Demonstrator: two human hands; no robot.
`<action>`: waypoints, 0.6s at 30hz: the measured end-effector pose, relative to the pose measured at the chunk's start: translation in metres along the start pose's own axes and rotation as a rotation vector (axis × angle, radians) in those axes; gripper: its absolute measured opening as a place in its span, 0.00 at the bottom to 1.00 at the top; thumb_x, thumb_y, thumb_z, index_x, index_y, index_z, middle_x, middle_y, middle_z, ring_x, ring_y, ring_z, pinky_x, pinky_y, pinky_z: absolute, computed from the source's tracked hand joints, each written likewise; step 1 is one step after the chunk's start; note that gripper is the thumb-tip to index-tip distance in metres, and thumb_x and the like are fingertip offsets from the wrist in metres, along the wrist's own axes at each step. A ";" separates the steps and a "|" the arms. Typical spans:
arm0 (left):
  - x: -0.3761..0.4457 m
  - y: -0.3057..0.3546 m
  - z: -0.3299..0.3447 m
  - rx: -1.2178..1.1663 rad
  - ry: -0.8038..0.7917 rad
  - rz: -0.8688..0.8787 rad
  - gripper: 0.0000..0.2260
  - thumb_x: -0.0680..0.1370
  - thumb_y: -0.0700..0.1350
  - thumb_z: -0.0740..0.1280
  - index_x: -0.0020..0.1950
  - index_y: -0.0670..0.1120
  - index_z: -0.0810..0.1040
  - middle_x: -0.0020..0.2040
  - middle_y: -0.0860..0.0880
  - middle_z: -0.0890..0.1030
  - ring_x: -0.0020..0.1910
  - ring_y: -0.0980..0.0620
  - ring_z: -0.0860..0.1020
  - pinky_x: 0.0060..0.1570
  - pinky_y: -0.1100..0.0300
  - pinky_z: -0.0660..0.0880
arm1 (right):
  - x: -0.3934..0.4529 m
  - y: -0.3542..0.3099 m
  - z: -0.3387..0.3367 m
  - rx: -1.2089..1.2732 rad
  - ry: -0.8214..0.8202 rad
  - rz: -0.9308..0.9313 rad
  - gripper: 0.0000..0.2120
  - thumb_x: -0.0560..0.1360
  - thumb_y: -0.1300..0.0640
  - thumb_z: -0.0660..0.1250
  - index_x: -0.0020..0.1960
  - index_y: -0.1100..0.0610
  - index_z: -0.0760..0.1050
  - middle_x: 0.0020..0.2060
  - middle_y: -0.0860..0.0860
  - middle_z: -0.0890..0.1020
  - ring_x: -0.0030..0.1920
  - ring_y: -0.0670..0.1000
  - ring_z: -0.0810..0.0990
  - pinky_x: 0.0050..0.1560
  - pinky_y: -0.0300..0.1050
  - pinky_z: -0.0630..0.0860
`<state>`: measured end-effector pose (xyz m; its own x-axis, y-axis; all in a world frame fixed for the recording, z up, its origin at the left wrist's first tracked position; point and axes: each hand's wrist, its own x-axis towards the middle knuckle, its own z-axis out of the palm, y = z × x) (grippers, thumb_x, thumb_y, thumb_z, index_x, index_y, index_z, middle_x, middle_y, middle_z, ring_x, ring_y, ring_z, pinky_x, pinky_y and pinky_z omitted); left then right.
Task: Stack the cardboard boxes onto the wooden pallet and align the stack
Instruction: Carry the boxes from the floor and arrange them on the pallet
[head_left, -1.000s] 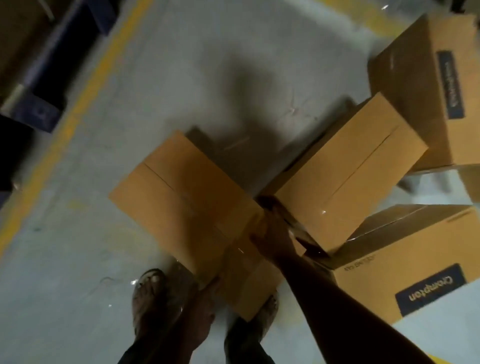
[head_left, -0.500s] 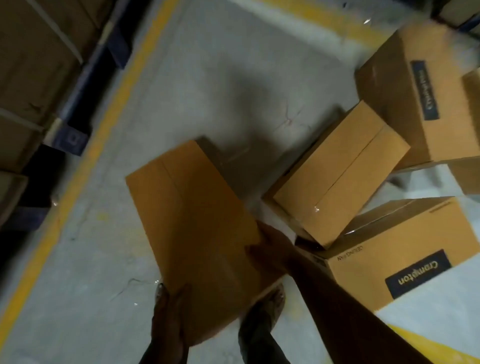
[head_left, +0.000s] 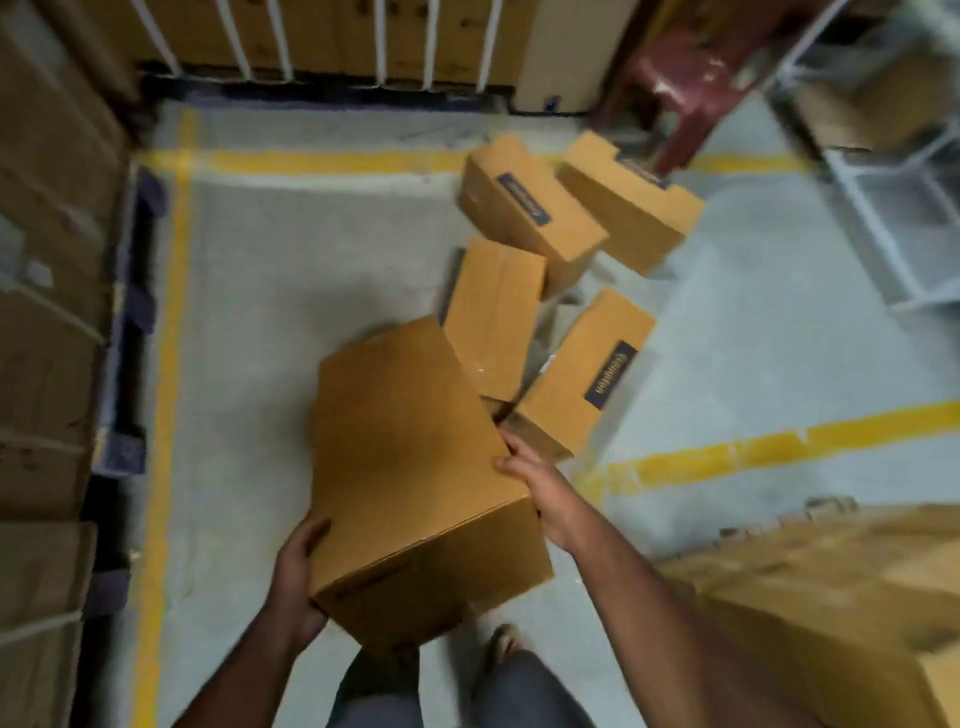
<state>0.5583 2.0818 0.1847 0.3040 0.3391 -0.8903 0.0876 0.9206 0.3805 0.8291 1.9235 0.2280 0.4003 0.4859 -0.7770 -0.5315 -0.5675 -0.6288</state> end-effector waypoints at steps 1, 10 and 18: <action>-0.013 -0.007 0.000 0.027 -0.007 0.015 0.22 0.76 0.56 0.70 0.68 0.49 0.79 0.58 0.37 0.84 0.54 0.32 0.82 0.50 0.40 0.81 | -0.025 0.009 -0.006 0.048 0.016 -0.016 0.32 0.75 0.54 0.70 0.78 0.43 0.69 0.65 0.53 0.83 0.64 0.59 0.82 0.71 0.62 0.74; -0.138 -0.130 0.026 0.260 -0.202 0.135 0.15 0.80 0.51 0.67 0.64 0.47 0.78 0.45 0.45 0.88 0.43 0.43 0.85 0.40 0.48 0.80 | -0.214 0.112 -0.096 0.261 0.144 -0.243 0.36 0.68 0.53 0.72 0.76 0.45 0.72 0.57 0.52 0.87 0.53 0.53 0.85 0.55 0.50 0.79; -0.249 -0.227 0.038 0.513 -0.434 0.184 0.22 0.78 0.48 0.64 0.71 0.43 0.76 0.49 0.42 0.84 0.45 0.41 0.80 0.40 0.49 0.74 | -0.391 0.243 -0.142 0.476 0.325 -0.382 0.25 0.81 0.60 0.66 0.74 0.41 0.73 0.53 0.49 0.88 0.52 0.52 0.85 0.49 0.45 0.79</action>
<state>0.4992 1.7813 0.3296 0.6994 0.2741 -0.6601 0.4033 0.6112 0.6810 0.6491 1.5015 0.3745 0.7888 0.3271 -0.5204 -0.5489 -0.0062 -0.8358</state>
